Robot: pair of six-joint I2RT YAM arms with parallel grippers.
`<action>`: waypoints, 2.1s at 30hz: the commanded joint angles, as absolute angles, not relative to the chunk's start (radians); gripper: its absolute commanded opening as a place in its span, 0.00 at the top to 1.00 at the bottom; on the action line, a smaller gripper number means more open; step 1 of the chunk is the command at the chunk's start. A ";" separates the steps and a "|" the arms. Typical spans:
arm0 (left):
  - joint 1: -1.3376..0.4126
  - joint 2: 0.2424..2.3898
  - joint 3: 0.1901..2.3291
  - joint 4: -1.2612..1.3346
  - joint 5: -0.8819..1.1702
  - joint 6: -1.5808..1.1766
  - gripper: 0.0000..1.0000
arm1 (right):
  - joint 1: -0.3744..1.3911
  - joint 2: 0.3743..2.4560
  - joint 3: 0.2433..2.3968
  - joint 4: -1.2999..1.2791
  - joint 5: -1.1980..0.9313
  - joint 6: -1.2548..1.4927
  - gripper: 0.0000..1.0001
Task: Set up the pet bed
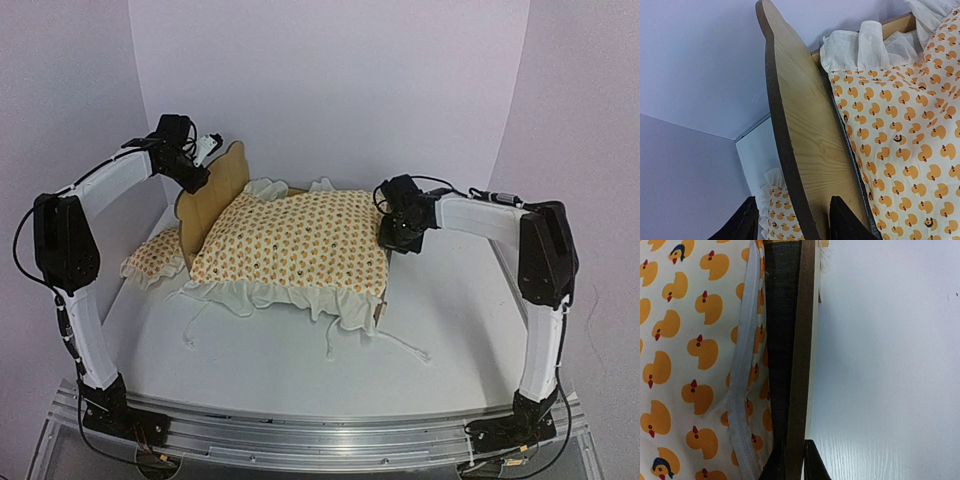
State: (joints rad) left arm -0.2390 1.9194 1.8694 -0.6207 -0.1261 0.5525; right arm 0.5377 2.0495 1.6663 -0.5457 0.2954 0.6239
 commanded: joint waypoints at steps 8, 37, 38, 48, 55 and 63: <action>-0.237 1.918 1.848 -0.599 0.152 0.628 0.83 | 0.908 1.687 1.380 -0.815 0.314 0.858 0.99; -0.281 1.674 2.136 -0.903 0.423 0.621 0.22 | 0.537 1.991 2.137 -1.222 0.069 0.235 0.27; -0.281 1.609 2.074 -0.944 0.433 0.631 0.23 | 0.515 2.043 2.172 -1.210 0.029 0.217 0.29; -0.213 1.216 1.210 -1.231 0.453 0.857 0.38 | 0.468 2.449 2.497 -1.117 -0.217 0.203 0.27; -0.186 1.291 0.935 -0.954 0.336 0.778 0.37 | 0.468 2.362 2.201 -0.987 -0.401 0.173 0.31; -0.187 1.550 0.982 -0.622 0.323 0.668 0.37 | 0.468 2.272 1.964 -0.931 -0.366 0.198 0.56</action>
